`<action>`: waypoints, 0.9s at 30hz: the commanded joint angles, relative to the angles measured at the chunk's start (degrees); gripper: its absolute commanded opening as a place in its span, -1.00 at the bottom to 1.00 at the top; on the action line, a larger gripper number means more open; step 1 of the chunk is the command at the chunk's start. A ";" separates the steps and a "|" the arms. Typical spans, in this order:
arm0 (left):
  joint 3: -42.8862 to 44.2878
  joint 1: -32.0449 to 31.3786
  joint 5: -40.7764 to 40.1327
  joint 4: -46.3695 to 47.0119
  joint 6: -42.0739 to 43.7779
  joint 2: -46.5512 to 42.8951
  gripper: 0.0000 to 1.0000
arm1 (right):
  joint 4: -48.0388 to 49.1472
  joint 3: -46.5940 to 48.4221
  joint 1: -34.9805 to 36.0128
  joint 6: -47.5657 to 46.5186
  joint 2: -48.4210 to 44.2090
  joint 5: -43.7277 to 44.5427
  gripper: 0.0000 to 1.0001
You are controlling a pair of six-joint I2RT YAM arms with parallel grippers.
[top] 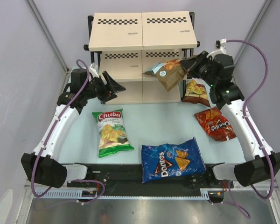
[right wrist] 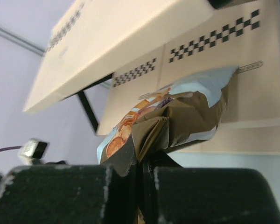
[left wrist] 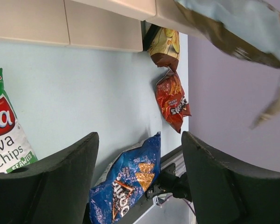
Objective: Place and organize the chips bags onto the shelf
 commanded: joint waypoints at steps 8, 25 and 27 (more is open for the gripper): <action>1.58 1.60 0.01 0.55 1.05 -0.75 0.53 | 16.18 -7.21 10.17 -6.94 5.24 26.31 -1.00; 2.99 2.92 0.01 -0.86 1.49 1.62 0.53 | 18.81 -7.74 4.90 8.79 14.55 31.34 -1.00; 3.43 2.92 0.10 -0.86 1.49 2.24 0.53 | 18.64 -7.66 4.90 11.59 15.60 30.99 -1.00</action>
